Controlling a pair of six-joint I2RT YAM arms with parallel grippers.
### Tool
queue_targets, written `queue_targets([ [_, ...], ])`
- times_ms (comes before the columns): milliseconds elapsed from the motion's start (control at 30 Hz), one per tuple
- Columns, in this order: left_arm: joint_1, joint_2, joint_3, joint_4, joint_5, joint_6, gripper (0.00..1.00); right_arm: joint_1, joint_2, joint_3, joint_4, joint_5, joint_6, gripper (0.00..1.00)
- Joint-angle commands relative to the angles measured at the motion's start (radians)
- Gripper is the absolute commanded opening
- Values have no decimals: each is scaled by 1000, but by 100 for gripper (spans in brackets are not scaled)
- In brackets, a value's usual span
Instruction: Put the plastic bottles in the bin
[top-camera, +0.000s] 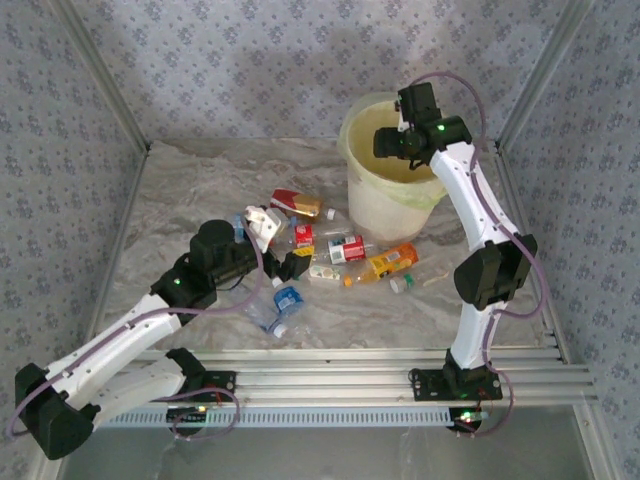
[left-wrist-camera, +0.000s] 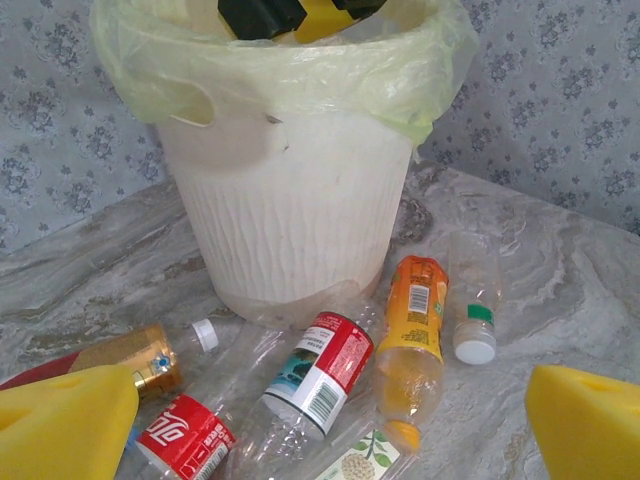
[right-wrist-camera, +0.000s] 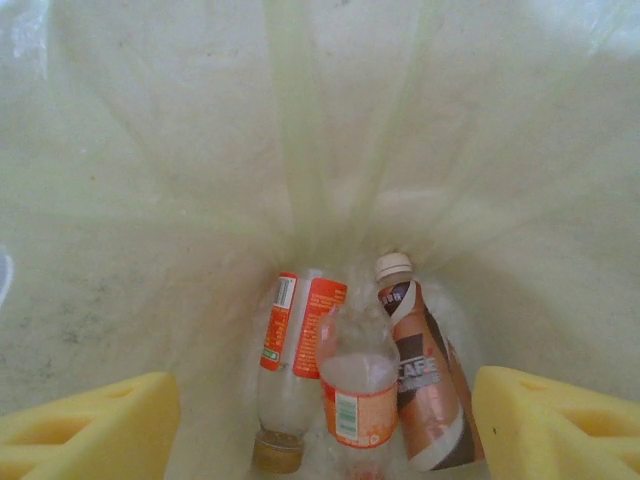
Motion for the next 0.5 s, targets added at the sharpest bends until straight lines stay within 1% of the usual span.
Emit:
queue_targets([
  [0, -5, 8, 25, -5, 42, 21, 100, -3, -72, 45, -33, -4, 22, 80],
  [133, -6, 17, 39, -23, 86, 33, 100, -5, -125, 48, -52, -16, 35, 80],
  [233, -7, 28, 50, -39, 124, 42, 100, -3, -174, 31, -75, 3, 50, 80],
  [333, -11, 48, 68, -65, 169, 51, 99, -3, -251, -37, -82, 11, 78, 81],
  [467, -18, 72, 82, -85, 224, 61, 100, -2, -382, -180, -73, 19, 131, 84],
])
